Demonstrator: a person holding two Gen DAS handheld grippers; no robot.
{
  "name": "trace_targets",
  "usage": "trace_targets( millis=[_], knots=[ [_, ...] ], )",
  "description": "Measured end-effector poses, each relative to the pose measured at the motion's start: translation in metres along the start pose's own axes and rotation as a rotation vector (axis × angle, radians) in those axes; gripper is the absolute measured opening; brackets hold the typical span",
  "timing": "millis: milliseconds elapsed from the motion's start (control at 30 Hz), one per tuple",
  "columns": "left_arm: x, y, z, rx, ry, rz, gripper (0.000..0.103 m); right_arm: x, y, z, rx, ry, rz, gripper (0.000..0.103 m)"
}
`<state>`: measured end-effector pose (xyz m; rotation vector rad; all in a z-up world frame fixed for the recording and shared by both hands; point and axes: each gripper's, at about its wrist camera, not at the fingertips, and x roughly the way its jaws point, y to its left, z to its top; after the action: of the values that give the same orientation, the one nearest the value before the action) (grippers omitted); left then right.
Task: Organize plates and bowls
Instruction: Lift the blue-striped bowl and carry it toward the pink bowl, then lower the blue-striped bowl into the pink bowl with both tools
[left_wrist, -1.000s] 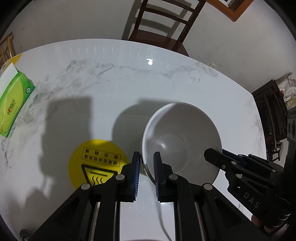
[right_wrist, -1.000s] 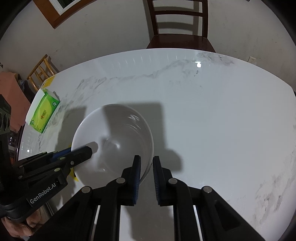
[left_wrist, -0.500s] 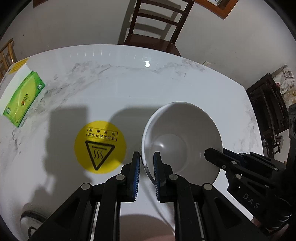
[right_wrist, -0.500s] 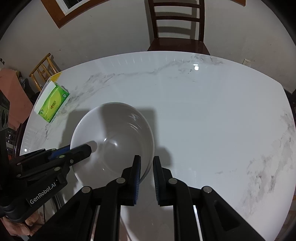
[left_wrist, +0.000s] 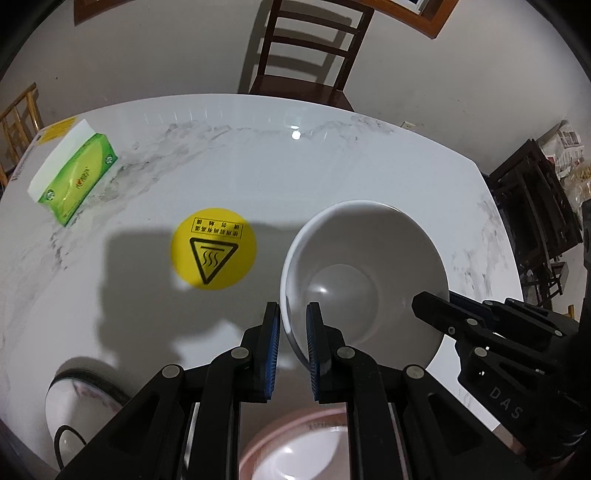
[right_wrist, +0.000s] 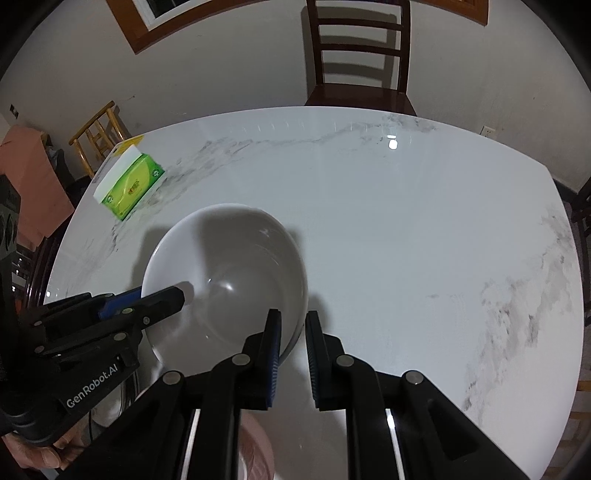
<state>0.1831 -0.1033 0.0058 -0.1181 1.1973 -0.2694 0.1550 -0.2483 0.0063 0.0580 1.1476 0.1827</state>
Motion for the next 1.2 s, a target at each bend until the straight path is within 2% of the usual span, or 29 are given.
trace_targets(
  millis=[100, 300, 667, 1200],
  knots=[
    [-0.011, -0.004, -0.011, 0.021, -0.01, 0.017, 0.012, -0.011, 0.004, -0.012, -0.003, -0.006, 0.004, 0.014],
    [-0.029, -0.004, -0.035, 0.016, -0.014, 0.005, 0.012, -0.026, 0.013, -0.035, -0.016, -0.007, -0.005, 0.014],
    [-0.045, -0.001, -0.065, 0.004, -0.032, 0.013, 0.011, -0.047, 0.027, -0.068, -0.023, -0.017, 0.011, 0.014],
    [-0.056, 0.01, -0.104, -0.023, 0.037, -0.017, 0.011, -0.047, 0.039, -0.106, -0.023, 0.066, 0.05, 0.014]
  ],
)
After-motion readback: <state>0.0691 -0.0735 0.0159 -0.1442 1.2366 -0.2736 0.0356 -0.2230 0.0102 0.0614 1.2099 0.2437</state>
